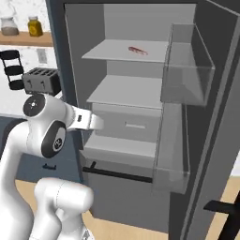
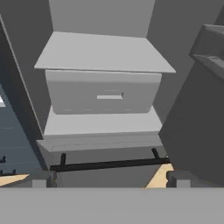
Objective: Place one carrot and one steak in each tupperware on the nearby counter, to pack two identical lunches.
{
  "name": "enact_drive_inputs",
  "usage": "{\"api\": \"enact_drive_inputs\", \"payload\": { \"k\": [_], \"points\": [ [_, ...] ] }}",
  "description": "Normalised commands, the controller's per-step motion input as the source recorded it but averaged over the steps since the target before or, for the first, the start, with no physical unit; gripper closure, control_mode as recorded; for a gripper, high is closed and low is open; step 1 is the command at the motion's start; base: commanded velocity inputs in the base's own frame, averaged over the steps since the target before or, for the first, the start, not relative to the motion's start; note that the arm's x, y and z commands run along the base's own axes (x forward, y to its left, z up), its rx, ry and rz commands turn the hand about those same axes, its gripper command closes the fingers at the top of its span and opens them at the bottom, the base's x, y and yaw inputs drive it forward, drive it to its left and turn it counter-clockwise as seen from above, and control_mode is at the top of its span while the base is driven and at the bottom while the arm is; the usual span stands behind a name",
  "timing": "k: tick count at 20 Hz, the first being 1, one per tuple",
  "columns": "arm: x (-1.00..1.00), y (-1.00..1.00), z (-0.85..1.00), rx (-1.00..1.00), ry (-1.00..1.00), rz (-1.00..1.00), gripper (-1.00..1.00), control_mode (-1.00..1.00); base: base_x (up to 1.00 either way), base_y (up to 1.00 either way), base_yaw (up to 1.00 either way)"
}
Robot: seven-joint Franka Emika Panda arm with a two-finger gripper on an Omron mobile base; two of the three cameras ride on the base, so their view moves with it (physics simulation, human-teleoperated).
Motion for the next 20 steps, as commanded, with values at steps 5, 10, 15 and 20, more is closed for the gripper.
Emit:
{"api": "enact_drive_inputs", "payload": {
  "k": [5, 10, 15, 20],
  "points": [
    [0.00, 0.00, 0.00, 0.00, 0.00, 0.00, -1.00, 1.00, 0.64, -0.08, 0.03],
    [0.00, 0.00, 0.00, 0.00, 0.00, 0.00, -1.00, 1.00, 0.46, -0.17, 0.02],
    [0.00, 0.00, 0.00, 0.00, 0.00, 0.00, -1.00, 1.00, 0.06, -0.44, 0.01],
    [0.00, 0.00, 0.00, 0.00, 0.00, 0.00, -1.00, 1.00, 0.15, -0.28, 0.01]
  ]
}}
